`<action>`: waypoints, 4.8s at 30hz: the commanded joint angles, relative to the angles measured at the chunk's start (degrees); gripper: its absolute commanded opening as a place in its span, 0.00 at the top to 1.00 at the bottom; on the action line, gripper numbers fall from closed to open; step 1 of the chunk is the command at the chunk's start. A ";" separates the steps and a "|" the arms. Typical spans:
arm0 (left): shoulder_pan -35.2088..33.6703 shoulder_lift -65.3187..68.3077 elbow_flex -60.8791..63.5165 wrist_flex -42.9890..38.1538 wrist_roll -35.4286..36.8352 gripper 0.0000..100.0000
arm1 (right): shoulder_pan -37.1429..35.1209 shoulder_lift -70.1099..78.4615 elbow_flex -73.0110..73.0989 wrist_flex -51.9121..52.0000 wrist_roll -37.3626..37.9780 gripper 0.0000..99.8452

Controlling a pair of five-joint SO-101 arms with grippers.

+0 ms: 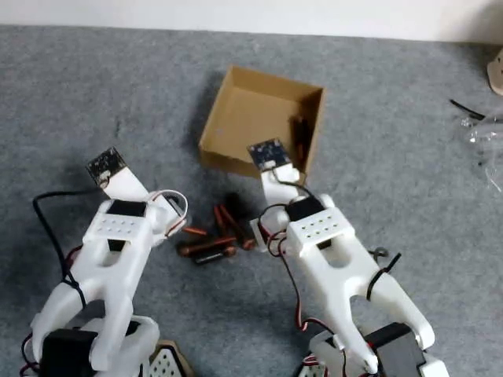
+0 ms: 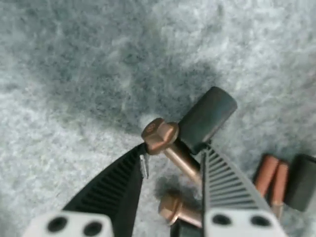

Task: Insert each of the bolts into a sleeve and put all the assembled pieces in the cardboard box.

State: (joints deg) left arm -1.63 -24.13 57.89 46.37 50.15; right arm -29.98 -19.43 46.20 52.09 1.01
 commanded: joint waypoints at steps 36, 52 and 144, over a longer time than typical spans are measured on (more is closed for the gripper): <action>8.04 21.49 -13.41 6.59 12.75 0.82 | 1.01 -2.68 3.38 -6.20 0.62 1.00; -4.88 22.20 -14.11 7.12 12.75 0.82 | 1.01 -2.68 3.38 -6.29 0.62 1.00; 7.60 -69.58 10.42 -6.86 -33.49 1.00 | -9.19 -59.74 40.40 -31.43 0.62 1.00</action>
State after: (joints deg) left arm 4.35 -93.14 67.74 45.67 14.02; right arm -37.36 -72.62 85.67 25.27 1.01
